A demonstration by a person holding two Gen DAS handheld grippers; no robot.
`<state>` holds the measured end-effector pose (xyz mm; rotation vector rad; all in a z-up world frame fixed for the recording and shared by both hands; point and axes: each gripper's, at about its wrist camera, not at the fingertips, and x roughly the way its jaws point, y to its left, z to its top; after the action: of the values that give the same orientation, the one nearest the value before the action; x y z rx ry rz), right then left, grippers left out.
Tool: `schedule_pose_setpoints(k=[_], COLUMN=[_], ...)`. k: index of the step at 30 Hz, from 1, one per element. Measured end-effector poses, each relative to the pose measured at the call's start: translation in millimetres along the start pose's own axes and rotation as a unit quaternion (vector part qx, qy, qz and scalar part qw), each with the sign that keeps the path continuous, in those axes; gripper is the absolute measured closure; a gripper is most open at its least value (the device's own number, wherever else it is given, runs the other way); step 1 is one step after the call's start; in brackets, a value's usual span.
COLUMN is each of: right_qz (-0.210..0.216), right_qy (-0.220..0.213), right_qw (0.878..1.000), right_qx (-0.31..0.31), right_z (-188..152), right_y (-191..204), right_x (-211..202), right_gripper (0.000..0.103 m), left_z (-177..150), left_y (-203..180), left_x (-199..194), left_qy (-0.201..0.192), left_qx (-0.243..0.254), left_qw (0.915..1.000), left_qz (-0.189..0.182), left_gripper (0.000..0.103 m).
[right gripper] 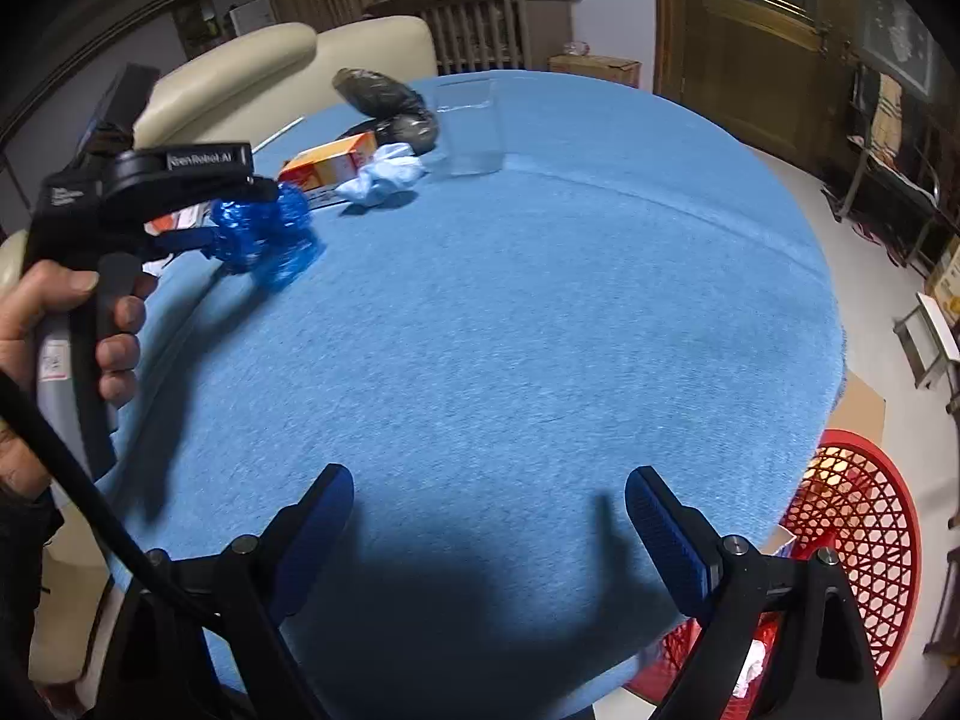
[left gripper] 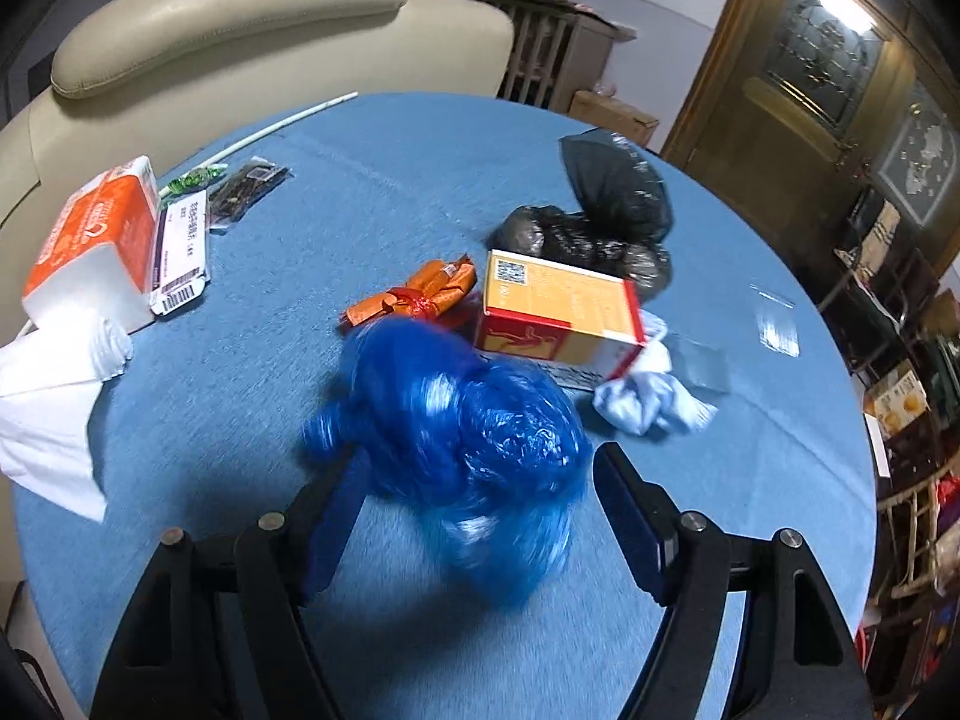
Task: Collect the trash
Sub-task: 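Grasp the blue plastic bag with the left tool while the right tool grasps the white mask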
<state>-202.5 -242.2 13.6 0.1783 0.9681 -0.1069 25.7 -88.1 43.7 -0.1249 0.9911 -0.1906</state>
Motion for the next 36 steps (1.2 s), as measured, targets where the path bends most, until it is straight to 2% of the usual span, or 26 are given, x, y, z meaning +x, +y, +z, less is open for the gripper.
schedule_pose_setpoints(k=[7,8,10,14,19,24,28,32,33,35,36], right_qz=[0.000,0.001,0.002,0.005,0.012,0.037,0.047,0.037,0.032,0.026,0.027], right_qy=[0.002,0.002,-0.003,-0.016,-0.035,-0.043,-0.039,-0.022,-0.019,-0.009,-0.004], right_qw=[1.000,1.000,1.000,1.000,0.999,0.998,0.997,0.998,0.998,0.998,0.999], right_qx=[0.002,-0.002,-0.009,-0.018,-0.020,-0.036,-0.037,-0.041,-0.045,-0.047,-0.044], right_z=[15,18,27,53,97,146,175,189,189,189,189], right_y=[-1,0,3,5,14,46,65,79,83,86,86], right_x=[7,7,10,17,36,68,94,121,128,138,143], right_gripper=[0.009,0.009,0.009,0.009,0.009,0.009,0.009,0.010,0.013,0.029,0.044], left_z=[7,6,2,-9,-31,-43,-47,-46,-47,-47,-47], left_y=[4,5,7,15,29,40,44,47,47,46,46], left_x=[26,27,28,18,-2,-13,-17,-15,-14,-14,-14], left_qy=[0.016,0.015,0.018,0.013,0.009,0.009,0.009,0.009,0.009,0.008,0.008], left_qx=[-0.007,-0.006,0.005,0.021,0.028,0.025,0.023,0.019,0.020,0.023,0.025], left_qw=[0.9998,0.9999,0.9998,0.9997,0.9996,0.9996,0.9997,0.9998,0.9998,0.9997,0.9997], left_qz=[0.007,0.003,0.002,-0.004,-0.003,0.001,-0.001,-0.004,-0.003,-0.002,-0.001], left_gripper=[0.026,0.034,0.045,0.052,0.052,0.052,0.052,0.052,0.052,0.052,0.052])
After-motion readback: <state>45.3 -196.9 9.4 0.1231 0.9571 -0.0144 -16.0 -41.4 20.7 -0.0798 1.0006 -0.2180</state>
